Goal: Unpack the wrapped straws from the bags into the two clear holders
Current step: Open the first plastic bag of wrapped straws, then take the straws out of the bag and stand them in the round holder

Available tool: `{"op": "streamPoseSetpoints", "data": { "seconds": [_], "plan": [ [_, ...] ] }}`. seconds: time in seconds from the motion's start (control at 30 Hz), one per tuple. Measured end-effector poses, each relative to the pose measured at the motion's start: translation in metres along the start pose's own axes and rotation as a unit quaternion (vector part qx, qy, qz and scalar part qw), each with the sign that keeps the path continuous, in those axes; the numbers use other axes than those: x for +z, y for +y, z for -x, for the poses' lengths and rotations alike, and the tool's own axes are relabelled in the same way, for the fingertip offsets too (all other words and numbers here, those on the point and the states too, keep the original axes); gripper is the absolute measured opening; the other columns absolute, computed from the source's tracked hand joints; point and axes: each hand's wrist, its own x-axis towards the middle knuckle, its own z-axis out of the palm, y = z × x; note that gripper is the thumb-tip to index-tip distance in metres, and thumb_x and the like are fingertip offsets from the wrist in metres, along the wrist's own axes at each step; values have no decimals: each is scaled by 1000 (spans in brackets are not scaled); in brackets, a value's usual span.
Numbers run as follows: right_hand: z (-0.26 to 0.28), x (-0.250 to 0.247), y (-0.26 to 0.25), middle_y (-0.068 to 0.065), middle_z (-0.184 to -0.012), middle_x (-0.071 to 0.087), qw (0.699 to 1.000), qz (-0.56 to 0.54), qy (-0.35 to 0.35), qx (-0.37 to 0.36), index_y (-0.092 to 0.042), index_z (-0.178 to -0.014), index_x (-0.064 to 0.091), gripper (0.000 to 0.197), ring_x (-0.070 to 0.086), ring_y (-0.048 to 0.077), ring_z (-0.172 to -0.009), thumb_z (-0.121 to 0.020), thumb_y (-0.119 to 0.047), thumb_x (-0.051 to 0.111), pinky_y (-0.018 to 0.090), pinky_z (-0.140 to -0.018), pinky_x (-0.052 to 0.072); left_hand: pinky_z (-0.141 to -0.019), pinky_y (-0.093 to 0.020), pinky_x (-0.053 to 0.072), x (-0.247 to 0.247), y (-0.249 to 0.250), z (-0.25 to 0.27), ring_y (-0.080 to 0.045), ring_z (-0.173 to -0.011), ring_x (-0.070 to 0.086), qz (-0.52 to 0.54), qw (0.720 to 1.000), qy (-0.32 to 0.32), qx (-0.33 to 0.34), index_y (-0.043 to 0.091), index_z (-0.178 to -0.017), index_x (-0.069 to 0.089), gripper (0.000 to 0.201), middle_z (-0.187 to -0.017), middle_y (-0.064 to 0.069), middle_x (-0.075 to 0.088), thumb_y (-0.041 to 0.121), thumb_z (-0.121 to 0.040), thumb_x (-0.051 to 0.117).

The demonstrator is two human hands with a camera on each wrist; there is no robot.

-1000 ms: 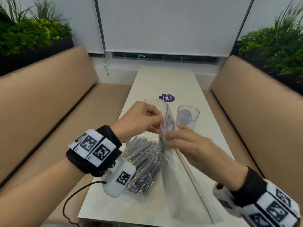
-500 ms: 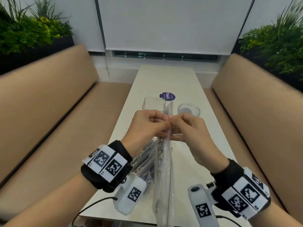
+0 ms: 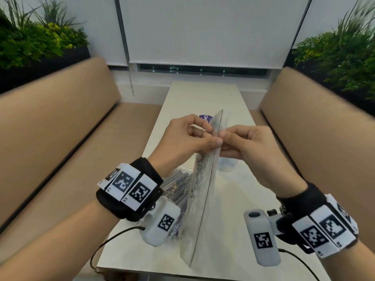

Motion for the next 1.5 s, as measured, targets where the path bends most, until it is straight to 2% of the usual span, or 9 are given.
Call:
{"op": "streamPoseSetpoints", "data": {
  "seconds": [0.4, 0.5, 0.6, 0.77, 0.97, 1.07, 1.17, 1.33, 1.5],
  "plan": [
    [-1, -2, 16, 5, -60, 64, 996, -20, -1, 84, -4, -72, 67, 15, 60, 17, -55, -87, -5, 65, 28, -60, 55, -60, -23, 59, 4, -12, 5, -15, -59, 71, 3, 999, -19, -26, -6, -88, 71, 8, -71, -14, 72, -8, -80, 70],
    [1, 2, 16, 7, -50, 55, 964, 262, 48, -24, 0, -60, 59, 21, 45, 13, -49, -79, -8, 64, 18, -56, 40, -54, -23, 57, 6, -21, 6, -12, -50, 65, -103, 994, 38, 3, 3, -82, 70, 10, -66, -10, 68, -6, -80, 65],
    [6, -1, 11, 17, -59, 57, 874, 458, 104, -124, 6, -64, 55, 20, 36, 18, -53, -74, -9, 65, 15, -55, 32, -48, -25, 50, -1, -26, 6, -18, -50, 63, -283, 942, 120, 137, 9, -86, 57, 14, -66, -5, 63, -4, -81, 56],
    [2, -8, 10, 25, -69, 59, 880, 449, 125, -94, 9, -70, 55, 23, 39, 22, -60, -75, -13, 62, 24, -52, 28, -51, -21, 28, 5, -26, 11, -19, -66, 45, -513, 848, 11, 136, 15, -106, 62, 20, -96, 1, 45, 11, -91, 48],
    [-5, 7, 33, 0, -80, 48, 886, 463, 19, -4, -12, -97, 43, 22, 46, 23, -74, -81, -13, 58, 25, -50, 32, -64, -8, 34, 17, -28, 4, -20, -87, 50, -392, 916, -45, 76, 28, -134, 53, 58, -86, 3, 43, 3, -82, 56],
    [0, -34, 27, 14, -76, 60, 882, 467, 52, 19, -6, -89, 57, 11, 57, 25, -63, -82, 1, 53, 39, -51, 51, -61, -14, 33, -10, -33, 11, -16, -82, 43, -496, 857, -66, 121, 36, -137, 48, 78, -86, 6, 33, -12, -77, 53],
    [13, -76, 16, 13, -61, 67, 879, 467, 83, 57, -7, -79, 66, 11, 58, 7, -38, -87, -11, 60, 15, -45, 51, -62, -22, 36, -44, -38, 18, -15, -79, 41, -639, 757, -88, 108, 53, -144, 21, 97, -114, -2, 40, -14, -82, 53],
    [25, -62, 27, 3, -59, 69, 925, 371, 69, 52, -16, -81, 72, 12, 70, 21, -52, -88, -17, 62, 41, -66, 61, -76, -20, 51, -21, -33, 10, -10, -83, 68, -313, 942, -100, 68, 42, -144, 37, 96, -93, 3, 65, -21, -72, 48],
    [39, -92, 32, 9, -65, 69, 910, 382, 160, 31, -14, -79, 73, 14, 63, 10, -45, -89, -9, 63, 22, -56, 58, -79, -13, 42, -33, -25, 10, -8, -81, 58, -256, 959, -55, 106, 29, -71, 77, 55, -86, -7, 57, -21, -73, 54]
  ]
}}
